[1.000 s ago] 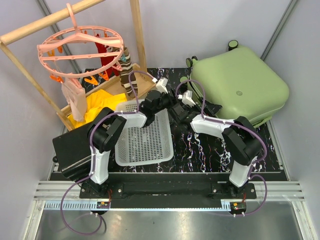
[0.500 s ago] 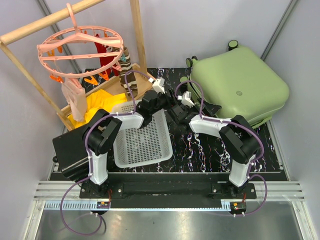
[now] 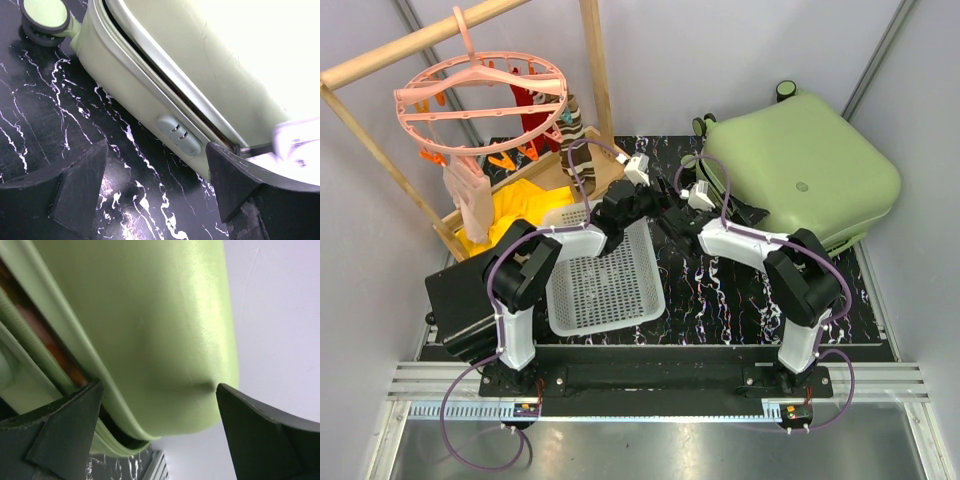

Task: Open, take out, and arrange the luggage
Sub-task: Adjust the position of the luggage, then open the luggage

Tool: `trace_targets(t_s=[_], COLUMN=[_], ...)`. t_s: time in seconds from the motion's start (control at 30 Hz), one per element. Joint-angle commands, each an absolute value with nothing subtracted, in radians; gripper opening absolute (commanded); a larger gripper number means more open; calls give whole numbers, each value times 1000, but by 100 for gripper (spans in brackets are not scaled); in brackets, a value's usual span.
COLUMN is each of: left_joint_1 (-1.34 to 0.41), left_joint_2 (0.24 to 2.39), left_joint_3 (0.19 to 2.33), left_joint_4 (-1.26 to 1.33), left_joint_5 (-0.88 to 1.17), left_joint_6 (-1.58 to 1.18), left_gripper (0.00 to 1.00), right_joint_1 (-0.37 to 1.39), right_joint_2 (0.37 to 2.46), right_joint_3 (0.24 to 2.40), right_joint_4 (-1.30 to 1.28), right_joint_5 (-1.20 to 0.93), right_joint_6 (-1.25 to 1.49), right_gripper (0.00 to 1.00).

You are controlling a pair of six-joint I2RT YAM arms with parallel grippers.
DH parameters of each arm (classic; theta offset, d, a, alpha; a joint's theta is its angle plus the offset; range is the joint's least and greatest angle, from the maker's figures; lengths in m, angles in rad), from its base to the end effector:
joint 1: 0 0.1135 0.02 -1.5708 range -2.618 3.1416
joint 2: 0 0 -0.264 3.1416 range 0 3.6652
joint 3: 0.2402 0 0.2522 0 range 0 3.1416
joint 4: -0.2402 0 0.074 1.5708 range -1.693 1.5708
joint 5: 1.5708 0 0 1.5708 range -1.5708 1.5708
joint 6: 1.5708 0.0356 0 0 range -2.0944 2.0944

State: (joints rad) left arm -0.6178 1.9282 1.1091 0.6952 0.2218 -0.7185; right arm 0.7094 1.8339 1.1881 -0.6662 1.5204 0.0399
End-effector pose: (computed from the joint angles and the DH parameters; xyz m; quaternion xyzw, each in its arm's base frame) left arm 0.3471 -0.2562 0.2094 0.0357 0.7477 -0.4727 0.4650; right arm 0.2810 0.1944 0.1956 -0.1521 0.7080 -0.6017 0.3371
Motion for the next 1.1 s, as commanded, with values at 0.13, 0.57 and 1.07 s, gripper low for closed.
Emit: trace_targets(t_s=[0.13, 0.57, 1.07], left_joint_1=[-640, -649, -673], left_joint_2=[1844, 1851, 1836], left_joint_3=[1126, 1192, 1298], left_joint_4=[861, 689, 411], left_joint_5=[278, 226, 167], left_joint_6=[-730, -622, -459], left_gripper=[84, 85, 86], right_joint_1=[635, 589, 620], right_joint_2=[1960, 1711, 1726], right_joint_3=[1452, 1569, 1776], right_joint_4=[-1621, -1635, -1643], right_joint_5=[1704, 1688, 1477], right_joint_6=[773, 793, 739], right_gripper=[100, 100, 100])
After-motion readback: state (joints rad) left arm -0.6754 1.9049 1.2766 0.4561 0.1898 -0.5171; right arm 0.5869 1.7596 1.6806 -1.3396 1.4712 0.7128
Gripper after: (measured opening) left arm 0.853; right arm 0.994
